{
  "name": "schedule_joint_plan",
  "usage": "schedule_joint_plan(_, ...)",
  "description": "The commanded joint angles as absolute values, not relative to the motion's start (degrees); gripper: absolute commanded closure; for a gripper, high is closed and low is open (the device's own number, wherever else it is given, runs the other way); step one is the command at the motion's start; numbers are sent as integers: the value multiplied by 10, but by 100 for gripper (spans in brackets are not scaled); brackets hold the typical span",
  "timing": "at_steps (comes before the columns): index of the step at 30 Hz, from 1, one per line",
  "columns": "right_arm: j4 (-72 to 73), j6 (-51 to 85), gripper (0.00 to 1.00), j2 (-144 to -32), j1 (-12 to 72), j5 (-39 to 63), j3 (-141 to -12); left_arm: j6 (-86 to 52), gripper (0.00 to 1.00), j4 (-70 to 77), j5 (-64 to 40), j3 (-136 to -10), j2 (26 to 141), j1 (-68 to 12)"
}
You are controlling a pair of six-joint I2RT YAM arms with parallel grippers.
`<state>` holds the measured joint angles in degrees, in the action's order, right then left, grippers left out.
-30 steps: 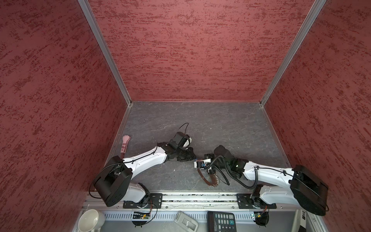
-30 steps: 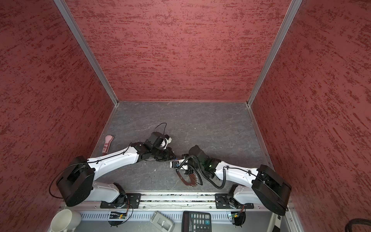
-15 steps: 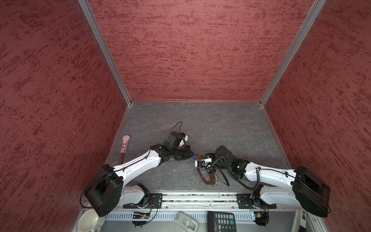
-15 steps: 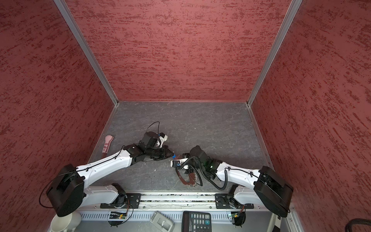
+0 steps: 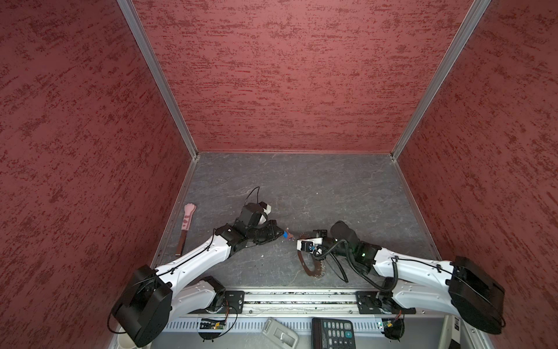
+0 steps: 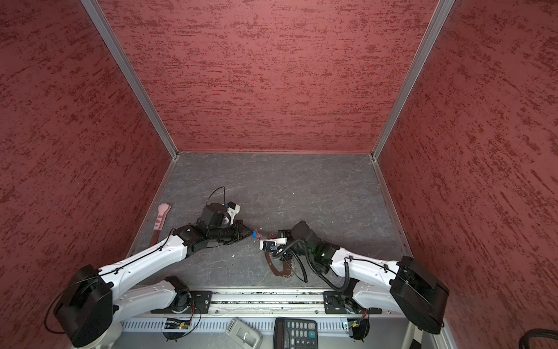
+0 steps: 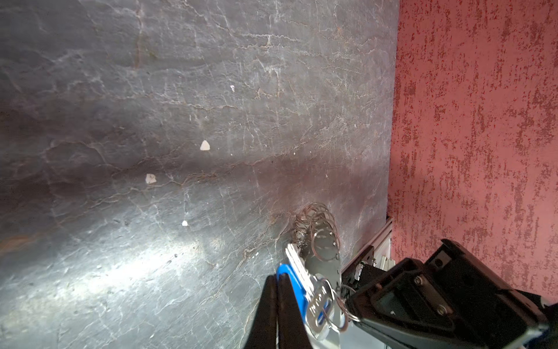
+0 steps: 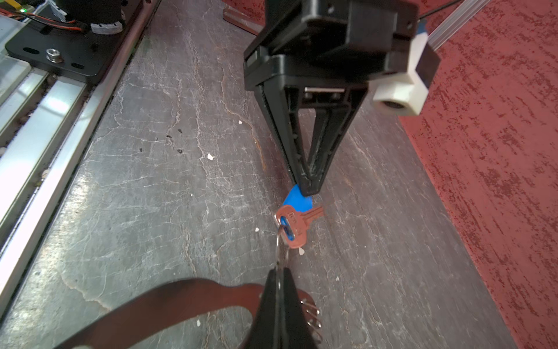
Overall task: Attach keys to a key ring
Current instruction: Pass the keyring.
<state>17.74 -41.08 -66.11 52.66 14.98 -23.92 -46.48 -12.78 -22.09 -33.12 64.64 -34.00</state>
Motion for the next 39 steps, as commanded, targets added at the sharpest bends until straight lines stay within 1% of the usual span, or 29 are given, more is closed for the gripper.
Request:
schedule_joint_plan(1, 197, -403, 100, -645, 524, 143, -233, -465, 97, -150, -139, -317, 651, -316)
schedule_joint_plan(5, 223, -383, 100, -643, 521, 128, -235, -448, 73, -158, -133, -318, 652, -315)
schedule_joint_plan(6, 224, -380, 100, -644, 520, 132, -237, -442, 69, -160, -127, -320, 647, -314)
schedule_joint_plan(7, 224, -378, 100, -646, 520, 137, -240, -433, 66, -157, -121, -320, 639, -314)
schedule_joint_plan(9, 223, -375, 100, -649, 518, 146, -246, -400, 64, -131, -122, -319, 621, -314)
schedule_joint_plan(13, 231, -357, 100, -635, 503, 184, -250, -303, 64, -54, -140, -315, 587, -326)
schedule_joint_plan(16, 240, -346, 100, -618, 486, 214, -250, -239, 65, 43, -174, -294, 568, -337)
schedule_joint_plan(21, 241, -339, 100, -590, 463, 261, -251, -131, 68, 188, -234, -264, 567, -373)
schedule_joint_plan(22, 242, -320, 100, -583, 458, 272, -251, -103, 69, 208, -242, -261, 570, -383)
schedule_joint_plan(25, 241, -312, 100, -567, 443, 298, -253, -35, 71, 236, -284, -260, 576, -397)
schedule_joint_plan(30, 226, -306, 100, -549, 426, 336, -262, 39, 71, 292, -345, -243, 569, -399)
schedule_joint_plan(36, 226, -293, 100, -543, 415, 372, -271, 112, 70, 279, -405, -241, 563, -400)
schedule_joint_plan(37, 225, -291, 100, -544, 414, 378, -273, 124, 71, 253, -414, -243, 563, -400)
schedule_joint_plan(39, 226, -288, 100, -547, 413, 388, -276, 132, 72, 249, -423, -241, 564, -400)
